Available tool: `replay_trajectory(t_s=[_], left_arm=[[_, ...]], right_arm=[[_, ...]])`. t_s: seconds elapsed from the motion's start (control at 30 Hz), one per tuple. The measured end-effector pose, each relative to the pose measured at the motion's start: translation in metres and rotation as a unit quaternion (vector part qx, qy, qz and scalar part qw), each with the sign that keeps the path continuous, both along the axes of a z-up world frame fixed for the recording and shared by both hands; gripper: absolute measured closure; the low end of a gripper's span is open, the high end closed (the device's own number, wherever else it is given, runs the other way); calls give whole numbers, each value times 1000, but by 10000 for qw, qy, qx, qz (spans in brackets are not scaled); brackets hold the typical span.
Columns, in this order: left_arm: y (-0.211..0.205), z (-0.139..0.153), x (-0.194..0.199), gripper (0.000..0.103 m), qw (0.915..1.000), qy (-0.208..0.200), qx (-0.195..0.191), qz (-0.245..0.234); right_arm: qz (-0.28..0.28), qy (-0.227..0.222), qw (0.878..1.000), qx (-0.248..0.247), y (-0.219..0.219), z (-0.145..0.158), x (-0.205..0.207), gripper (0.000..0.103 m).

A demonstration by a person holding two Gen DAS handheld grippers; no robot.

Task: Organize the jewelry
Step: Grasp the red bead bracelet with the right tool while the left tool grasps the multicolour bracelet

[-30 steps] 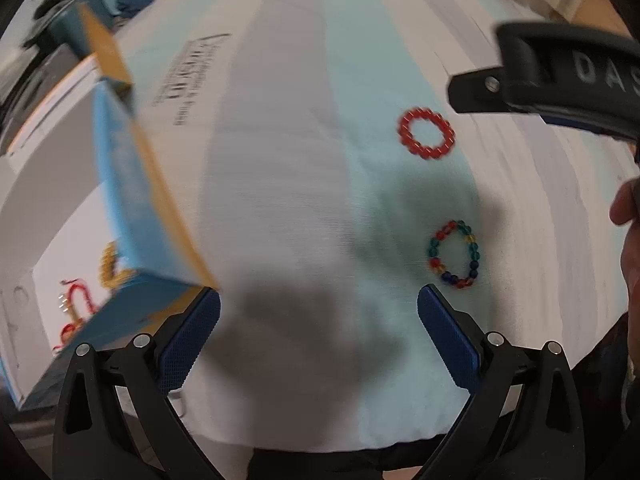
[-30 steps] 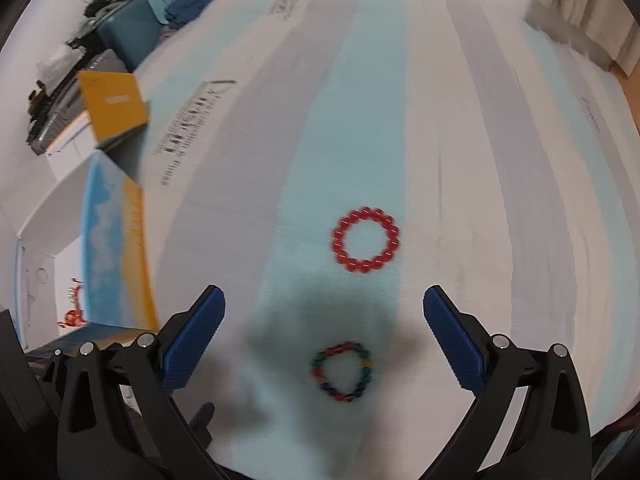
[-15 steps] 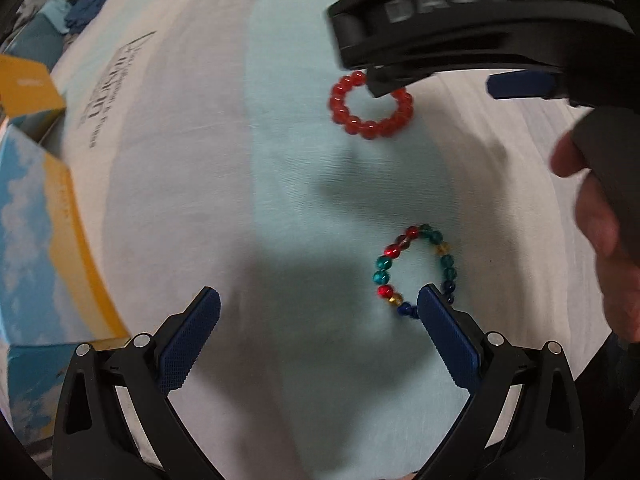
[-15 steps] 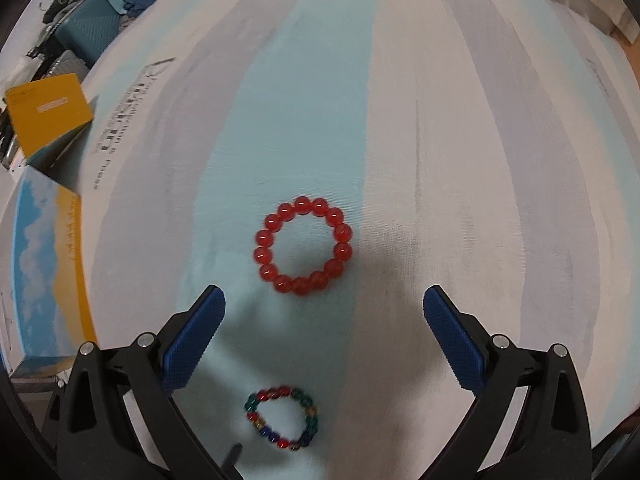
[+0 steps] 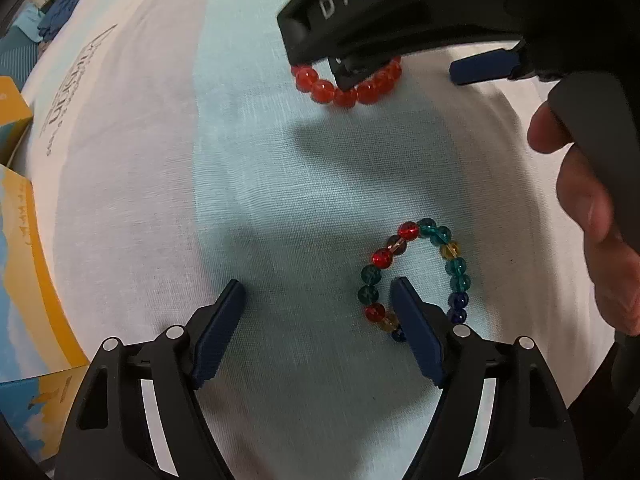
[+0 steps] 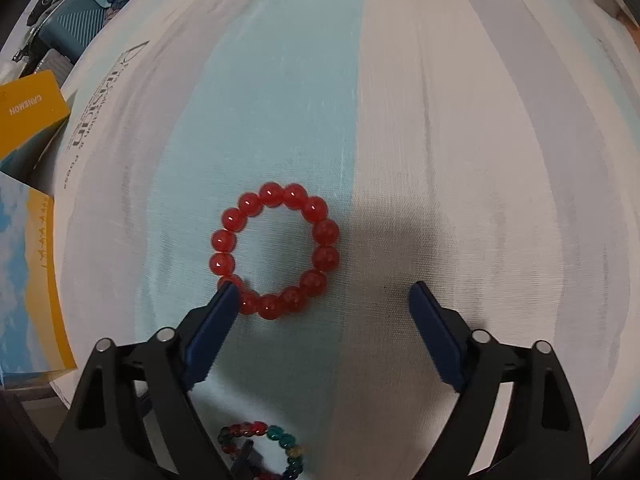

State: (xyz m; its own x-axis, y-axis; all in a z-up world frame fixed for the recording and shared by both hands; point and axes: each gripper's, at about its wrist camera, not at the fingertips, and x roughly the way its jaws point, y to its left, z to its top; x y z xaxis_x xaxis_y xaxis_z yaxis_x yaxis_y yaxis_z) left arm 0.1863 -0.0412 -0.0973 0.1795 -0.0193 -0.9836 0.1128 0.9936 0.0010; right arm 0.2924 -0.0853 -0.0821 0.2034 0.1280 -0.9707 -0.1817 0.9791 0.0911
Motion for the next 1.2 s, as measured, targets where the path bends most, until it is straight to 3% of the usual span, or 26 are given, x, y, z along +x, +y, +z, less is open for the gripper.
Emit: replay_trajectory(t_s=[0.1,0.23,0.4,0.47,0.53,1.2], left_arm=[[-1,-1,1,31,10000,-5,-4,-18],[-4,0,-2,49,9999,-22,-77,-91],[-7,0,-3,74,9996,4,-191,-218],[-5,1,-3,86,9995,-12,-182,-261],[-4,1,0,92,9995,-35,-145,-261],[-3,30,-4,94,9993,-236,-89,-270]], right_arm=[[-64,-42,10000,49,-2,-3,-3,23],[-102,-79,9999,-39,-4,-6,-5,38],[-85,-166,9996,-215,-8,-6,-8,65],[-66,-226,9993,-282,-8,-3,-9,84],[-48,-265,9991,-342,-10,-1,-10,90],[110,-577,9975,-396,-15,36,-32,90]])
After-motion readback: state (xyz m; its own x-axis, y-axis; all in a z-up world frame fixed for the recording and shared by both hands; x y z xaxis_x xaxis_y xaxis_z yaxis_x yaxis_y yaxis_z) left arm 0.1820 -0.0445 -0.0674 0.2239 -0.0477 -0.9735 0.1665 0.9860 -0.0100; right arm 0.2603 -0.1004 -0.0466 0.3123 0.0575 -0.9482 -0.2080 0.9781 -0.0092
